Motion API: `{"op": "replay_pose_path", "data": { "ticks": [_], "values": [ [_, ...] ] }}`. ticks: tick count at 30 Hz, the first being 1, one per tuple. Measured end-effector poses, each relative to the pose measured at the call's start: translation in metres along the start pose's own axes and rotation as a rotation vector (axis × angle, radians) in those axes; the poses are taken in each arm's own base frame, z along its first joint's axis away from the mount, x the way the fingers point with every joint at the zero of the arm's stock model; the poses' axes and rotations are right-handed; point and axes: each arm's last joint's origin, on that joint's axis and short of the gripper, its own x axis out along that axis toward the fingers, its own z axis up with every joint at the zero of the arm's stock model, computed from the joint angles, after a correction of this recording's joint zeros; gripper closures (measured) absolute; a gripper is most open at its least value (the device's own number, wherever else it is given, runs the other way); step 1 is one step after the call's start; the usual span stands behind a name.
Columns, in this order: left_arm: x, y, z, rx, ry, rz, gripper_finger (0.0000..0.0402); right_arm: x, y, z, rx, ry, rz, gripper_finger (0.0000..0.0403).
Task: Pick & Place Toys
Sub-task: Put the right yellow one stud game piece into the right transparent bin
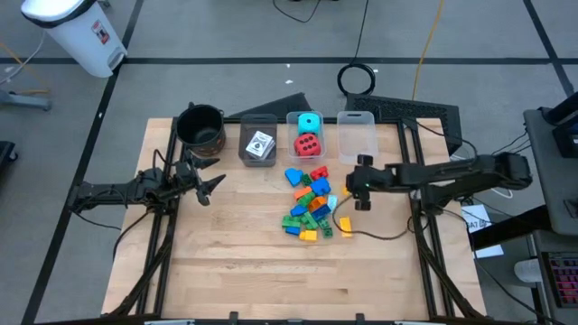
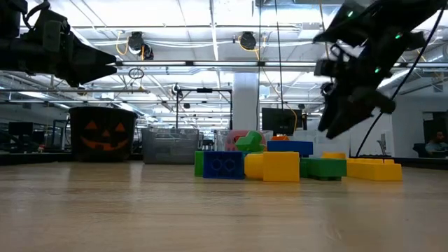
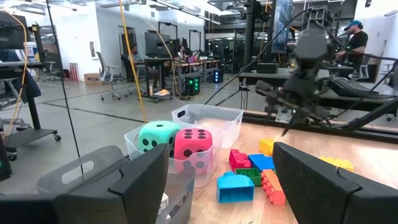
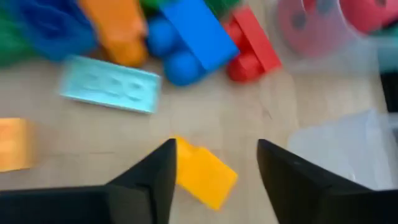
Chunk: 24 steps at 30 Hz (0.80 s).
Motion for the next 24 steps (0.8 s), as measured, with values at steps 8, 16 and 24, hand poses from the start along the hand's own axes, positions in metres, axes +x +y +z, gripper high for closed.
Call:
{"op": "replay_pose_path", "data": {
  "ticks": [8, 16, 24],
  "values": [
    [0.0, 0.0, 0.0, 0.0, 0.0, 0.0, 0.011, 0.025, -0.009, -0.009, -0.07, 0.086, 0.157, 0.0179],
    [0.0, 0.0, 0.0, 0.0, -0.001, 0.0, 0.011, 0.045, -0.017, -0.02, -0.092, 0.187, 0.184, 0.021],
    [0.0, 0.0, 0.0, 0.0, -0.001, 0.0, 0.011, 0.047, -0.012, -0.019, -0.049, 0.194, 0.211, 0.0252]
  ]
}}
